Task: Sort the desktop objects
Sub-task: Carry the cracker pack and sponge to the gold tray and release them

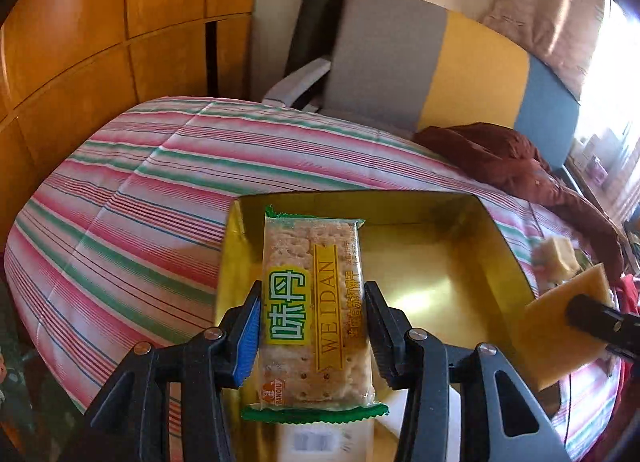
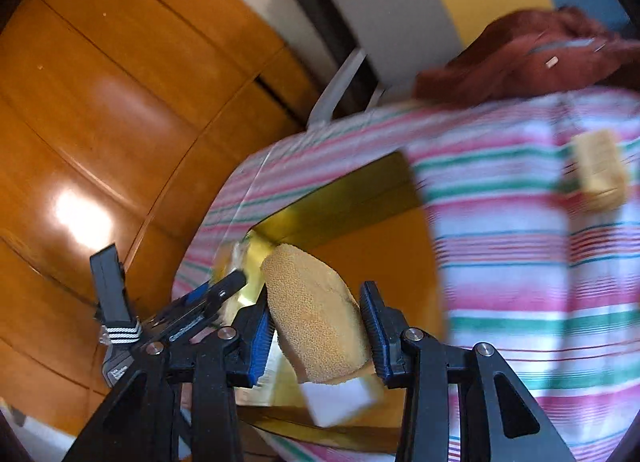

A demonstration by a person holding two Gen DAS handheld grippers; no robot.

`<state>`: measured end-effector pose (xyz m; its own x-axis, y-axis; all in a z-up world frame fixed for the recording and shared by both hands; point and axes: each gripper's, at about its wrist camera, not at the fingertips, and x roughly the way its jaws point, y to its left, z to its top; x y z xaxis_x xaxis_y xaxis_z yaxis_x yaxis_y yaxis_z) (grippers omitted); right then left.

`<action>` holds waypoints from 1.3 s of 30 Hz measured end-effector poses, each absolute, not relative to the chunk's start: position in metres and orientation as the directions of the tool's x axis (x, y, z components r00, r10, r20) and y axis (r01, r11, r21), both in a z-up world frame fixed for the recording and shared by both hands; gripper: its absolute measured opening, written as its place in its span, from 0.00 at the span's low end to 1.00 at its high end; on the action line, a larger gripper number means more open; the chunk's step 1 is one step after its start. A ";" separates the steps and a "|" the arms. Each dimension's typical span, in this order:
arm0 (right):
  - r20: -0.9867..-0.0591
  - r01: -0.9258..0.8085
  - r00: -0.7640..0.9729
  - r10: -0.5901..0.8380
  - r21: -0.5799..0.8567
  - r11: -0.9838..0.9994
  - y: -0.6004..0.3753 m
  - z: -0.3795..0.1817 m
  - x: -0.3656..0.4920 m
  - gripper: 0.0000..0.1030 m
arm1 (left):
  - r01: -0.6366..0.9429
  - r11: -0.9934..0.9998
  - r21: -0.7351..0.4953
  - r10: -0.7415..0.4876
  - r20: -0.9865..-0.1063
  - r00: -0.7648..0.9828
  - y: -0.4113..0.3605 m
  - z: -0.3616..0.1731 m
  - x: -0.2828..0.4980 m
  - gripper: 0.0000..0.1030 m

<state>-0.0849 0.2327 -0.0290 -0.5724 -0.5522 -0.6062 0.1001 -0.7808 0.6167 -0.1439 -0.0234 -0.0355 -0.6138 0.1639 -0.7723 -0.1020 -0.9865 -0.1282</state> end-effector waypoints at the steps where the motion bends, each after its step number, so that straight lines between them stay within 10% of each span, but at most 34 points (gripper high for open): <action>1: -0.606 0.097 -0.559 -0.566 0.630 -0.771 0.221 -0.033 -0.092 0.41 | -0.098 -0.987 -0.127 0.160 -0.777 -0.609 -0.027 -0.037 -0.146 0.47; 4: -0.590 0.083 -0.535 -0.604 0.675 -0.733 0.201 -0.043 -0.108 0.44 | -0.082 -0.984 -0.158 0.175 -0.776 -0.606 -0.035 -0.040 -0.147 0.51; 8: -0.560 0.074 -0.520 -0.645 0.722 -0.687 0.182 -0.049 -0.119 0.76 | -0.090 -0.979 -0.184 0.200 -0.768 -0.608 -0.042 -0.038 -0.142 0.56; 39: -0.669 0.124 -0.639 -0.380 0.399 -0.909 0.189 -0.025 -0.038 0.98 | -0.154 -0.985 -0.081 0.166 -0.698 -0.696 -0.003 -0.005 -0.047 0.56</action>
